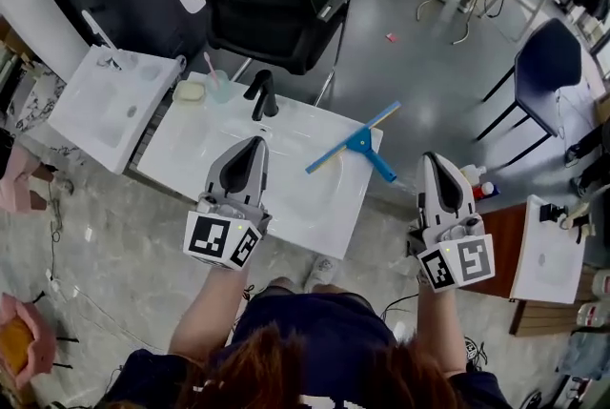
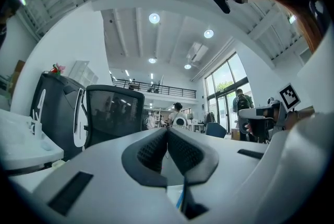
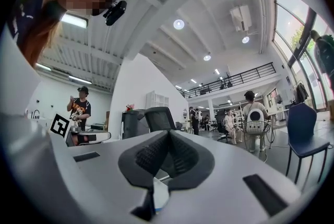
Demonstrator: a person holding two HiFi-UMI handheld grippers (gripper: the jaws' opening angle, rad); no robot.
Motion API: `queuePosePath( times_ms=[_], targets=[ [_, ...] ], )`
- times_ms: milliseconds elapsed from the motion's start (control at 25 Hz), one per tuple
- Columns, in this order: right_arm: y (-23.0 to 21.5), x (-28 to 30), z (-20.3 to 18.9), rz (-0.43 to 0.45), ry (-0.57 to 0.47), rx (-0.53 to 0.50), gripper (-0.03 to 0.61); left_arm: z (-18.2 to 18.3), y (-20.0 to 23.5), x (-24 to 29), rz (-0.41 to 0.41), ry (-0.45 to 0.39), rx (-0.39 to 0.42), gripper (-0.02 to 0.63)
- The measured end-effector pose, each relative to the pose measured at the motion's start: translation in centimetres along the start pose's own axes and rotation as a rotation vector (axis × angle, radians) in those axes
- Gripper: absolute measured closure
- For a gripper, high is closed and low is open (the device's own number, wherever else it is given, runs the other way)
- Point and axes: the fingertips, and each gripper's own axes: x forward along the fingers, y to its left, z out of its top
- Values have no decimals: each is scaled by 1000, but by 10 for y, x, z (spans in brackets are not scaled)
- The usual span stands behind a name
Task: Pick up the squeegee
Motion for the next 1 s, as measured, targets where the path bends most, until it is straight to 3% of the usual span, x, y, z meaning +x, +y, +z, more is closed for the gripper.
queuePosePath(
  times_ms=[480,720,1000],
  targets=[
    [-49,38,-38,18,60,65,563,-23,0,54,29,33,-6,594],
    [-56,61,-56,-17,121,56,563,-36,15,82,-24,64,12,594],
    [-64,100,-86,-86,192,57,561,-55,44,126,-100,97,-27,594]
  ],
)
